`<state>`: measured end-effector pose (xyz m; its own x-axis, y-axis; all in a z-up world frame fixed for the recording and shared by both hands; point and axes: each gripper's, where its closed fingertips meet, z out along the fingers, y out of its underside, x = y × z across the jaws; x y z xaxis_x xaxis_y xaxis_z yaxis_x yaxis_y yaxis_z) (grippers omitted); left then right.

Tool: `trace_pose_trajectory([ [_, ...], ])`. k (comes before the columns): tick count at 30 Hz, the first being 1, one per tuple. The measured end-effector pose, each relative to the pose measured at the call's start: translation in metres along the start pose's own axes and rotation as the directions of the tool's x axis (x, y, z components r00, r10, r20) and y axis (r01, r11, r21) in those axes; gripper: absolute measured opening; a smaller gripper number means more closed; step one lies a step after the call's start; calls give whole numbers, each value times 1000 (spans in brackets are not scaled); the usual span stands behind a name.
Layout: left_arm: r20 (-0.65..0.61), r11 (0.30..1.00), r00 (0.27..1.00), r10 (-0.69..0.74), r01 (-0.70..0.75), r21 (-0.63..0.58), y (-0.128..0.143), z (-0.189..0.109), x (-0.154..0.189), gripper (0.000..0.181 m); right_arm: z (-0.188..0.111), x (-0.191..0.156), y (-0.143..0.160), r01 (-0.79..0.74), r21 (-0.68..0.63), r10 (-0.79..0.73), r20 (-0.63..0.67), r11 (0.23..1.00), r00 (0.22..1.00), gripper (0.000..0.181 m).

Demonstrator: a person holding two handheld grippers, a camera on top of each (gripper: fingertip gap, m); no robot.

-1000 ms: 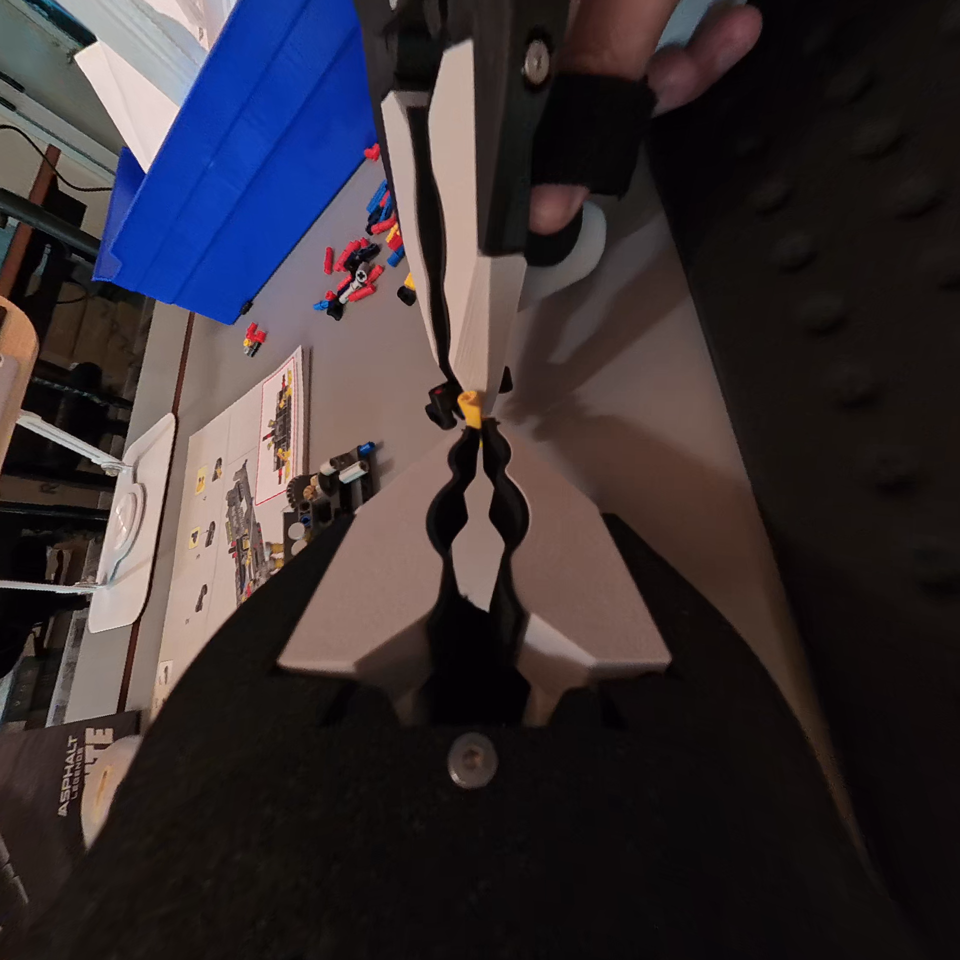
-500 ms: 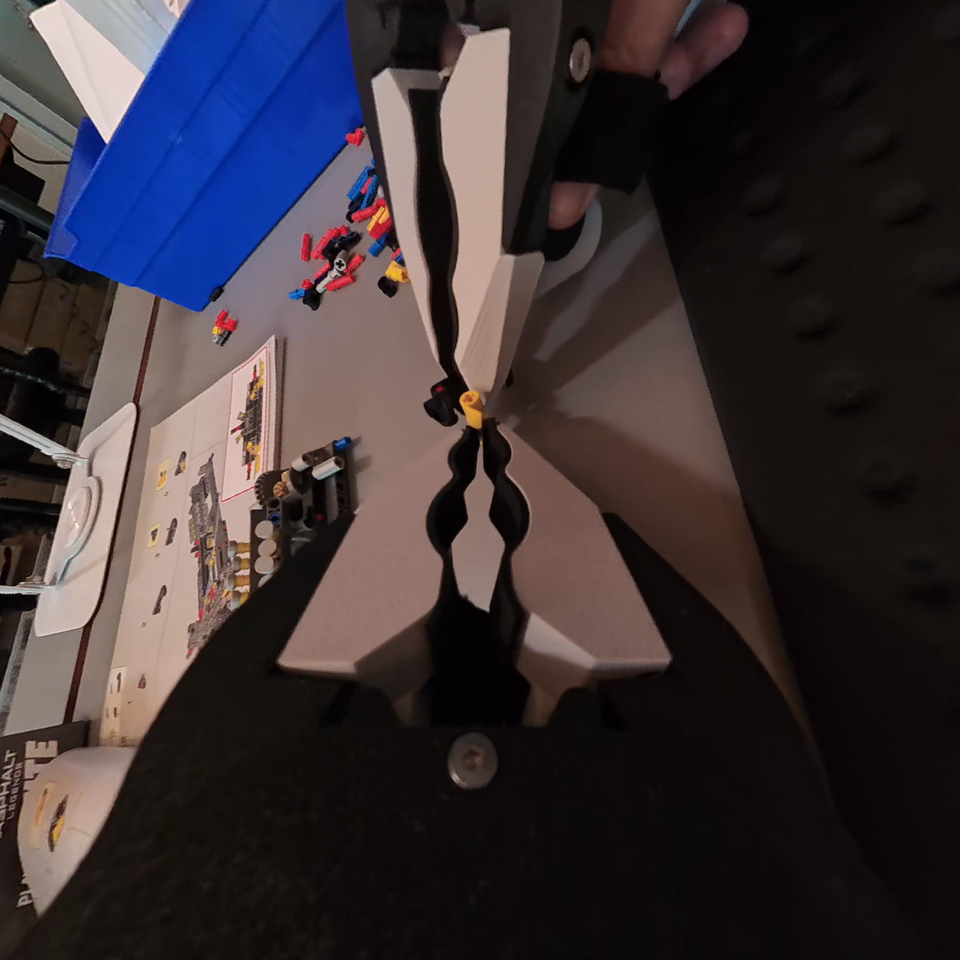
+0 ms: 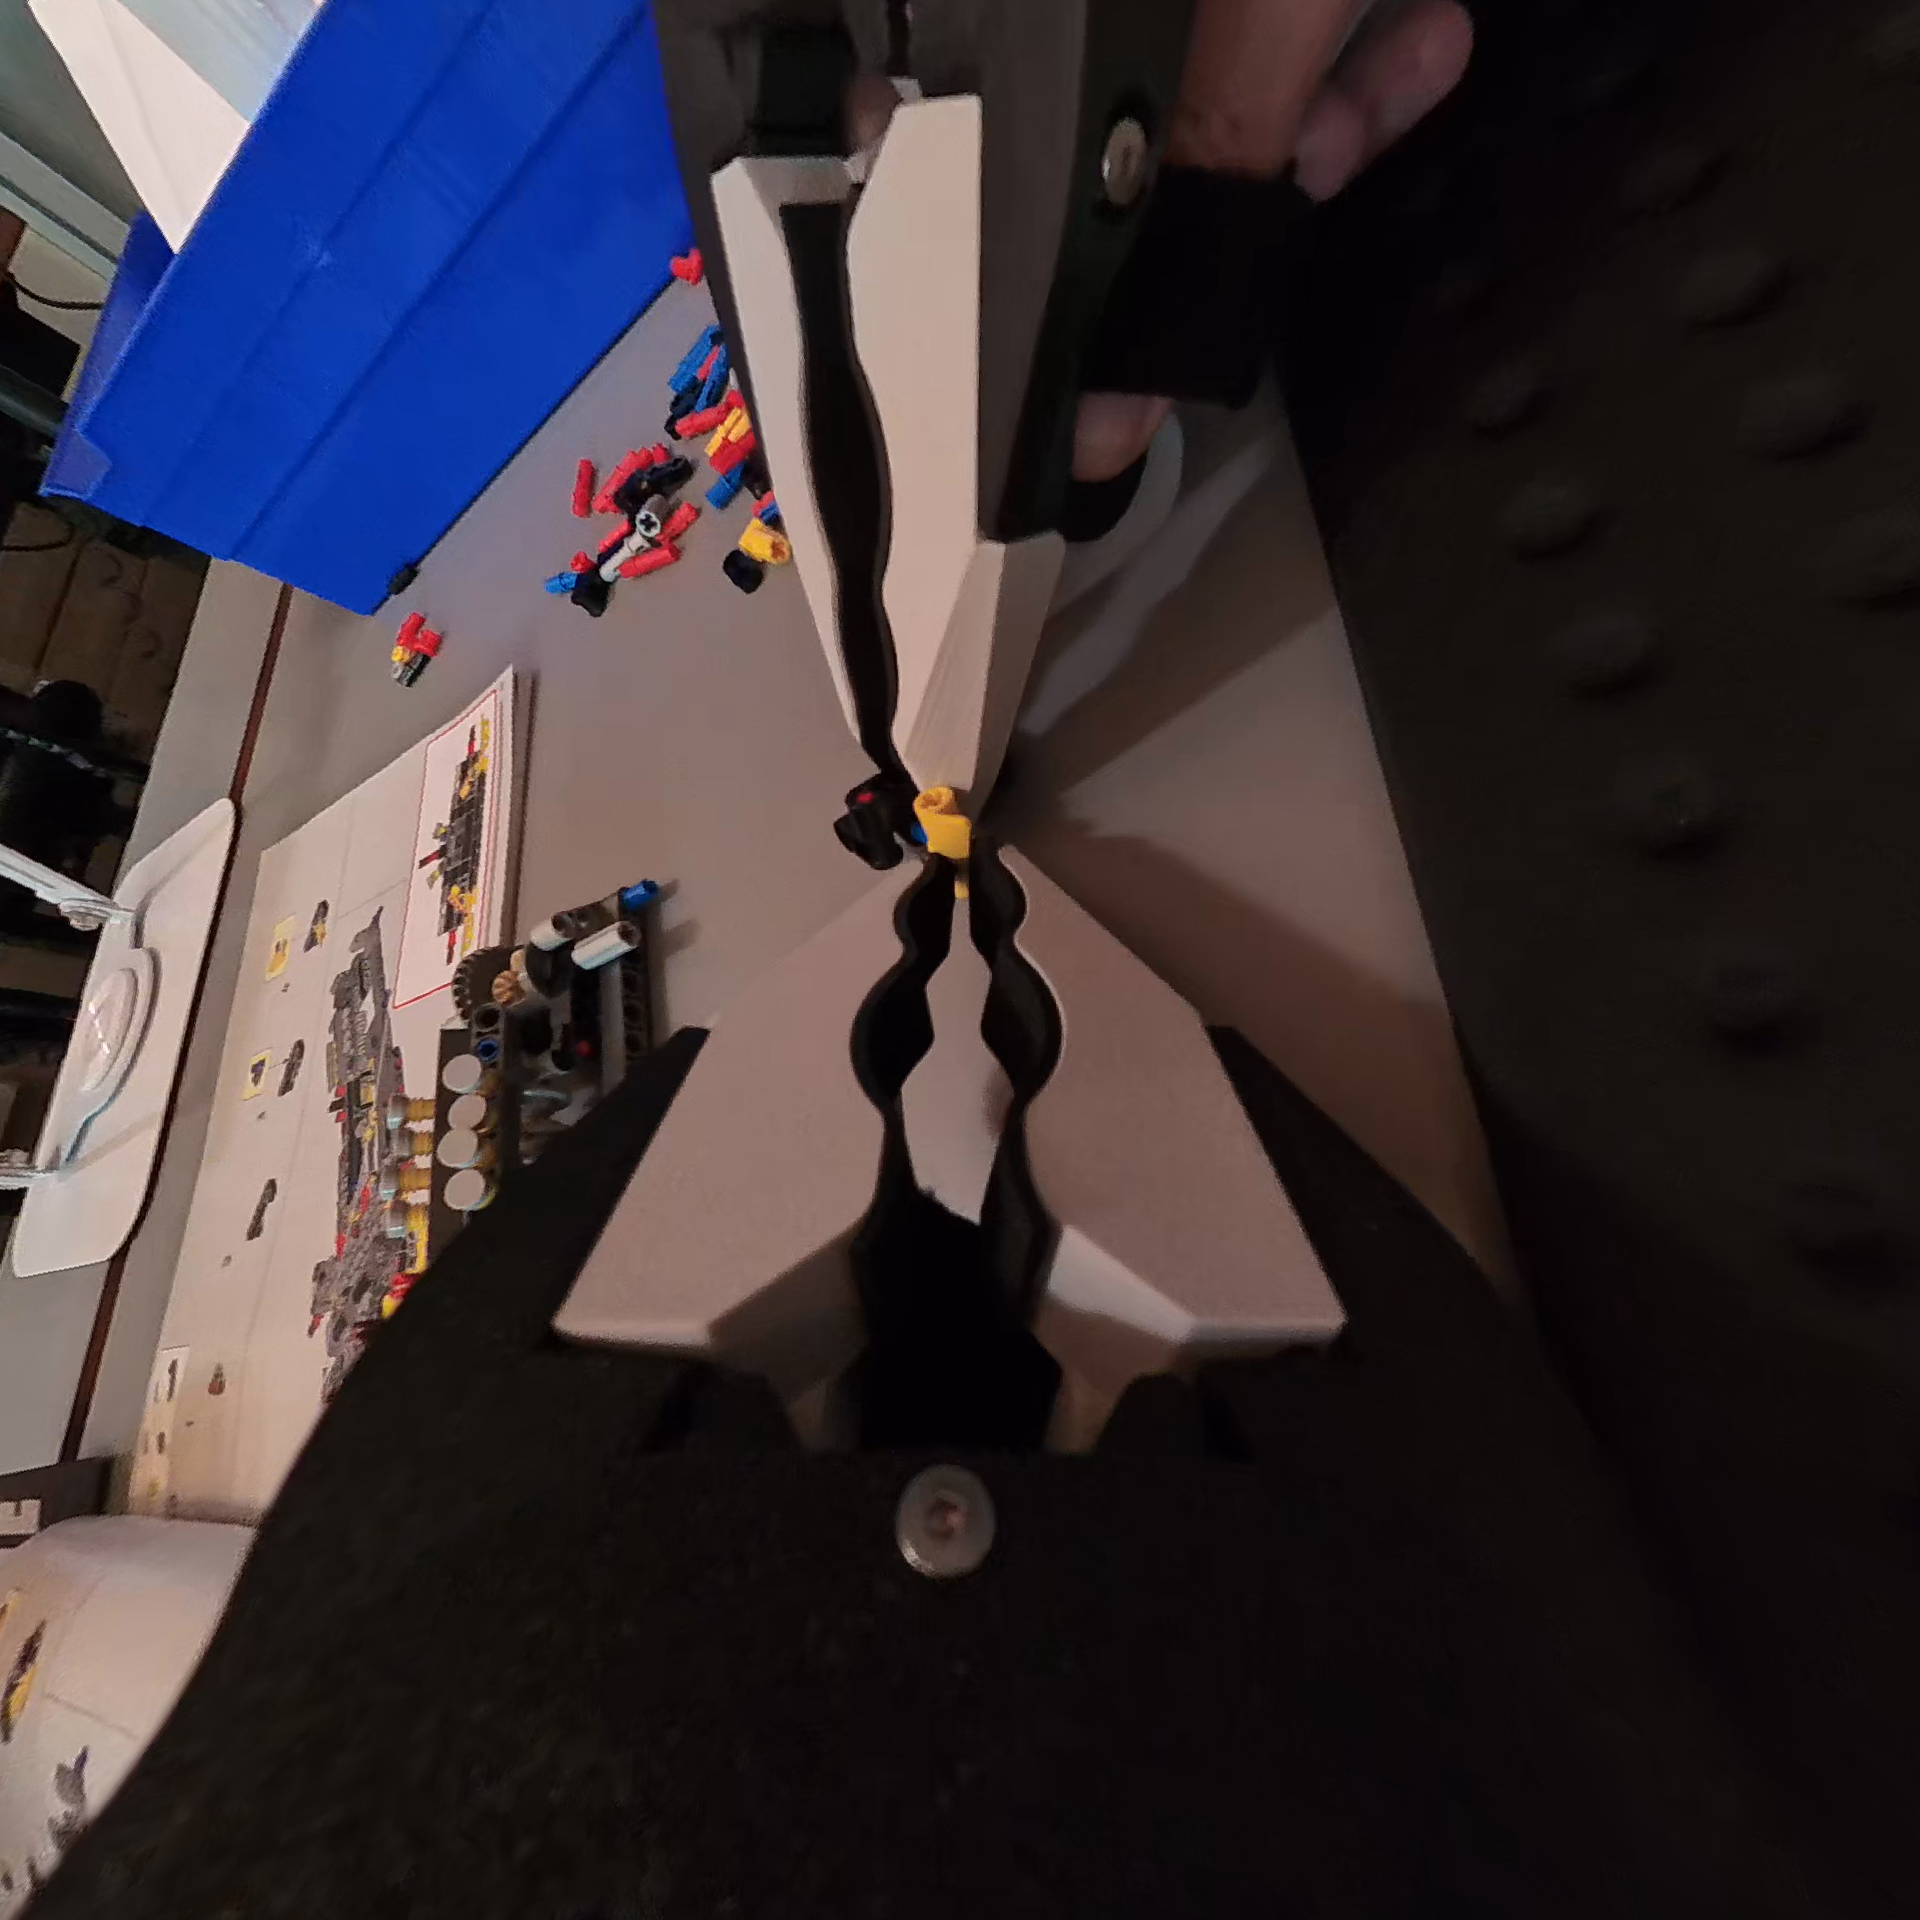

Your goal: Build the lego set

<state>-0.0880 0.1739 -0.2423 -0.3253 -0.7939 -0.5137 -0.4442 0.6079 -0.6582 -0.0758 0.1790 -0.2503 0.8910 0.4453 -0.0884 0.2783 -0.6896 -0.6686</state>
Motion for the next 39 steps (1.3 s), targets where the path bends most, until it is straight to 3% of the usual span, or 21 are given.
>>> trace_pose_trajectory([
  [11,-32,1000,999,-14,14,-10,6,0,1,1,-2,-2,2,-39,-4,39,59,999,997,6],
  [24,-21,1000,1000,-7,6,-20,4,3,2,2,-1,-2,2,52,-9,-52,-32,999,998,7],
  [27,-34,1000,999,-26,25,-18,4,3,2,2,0,-4,1,146,-19,-147,-82,989,986,7],
  [39,17,1000,1000,5,-5,19,0,1,-5,1,-3,-5,-2,-38,13,37,64,999,997,8],
])
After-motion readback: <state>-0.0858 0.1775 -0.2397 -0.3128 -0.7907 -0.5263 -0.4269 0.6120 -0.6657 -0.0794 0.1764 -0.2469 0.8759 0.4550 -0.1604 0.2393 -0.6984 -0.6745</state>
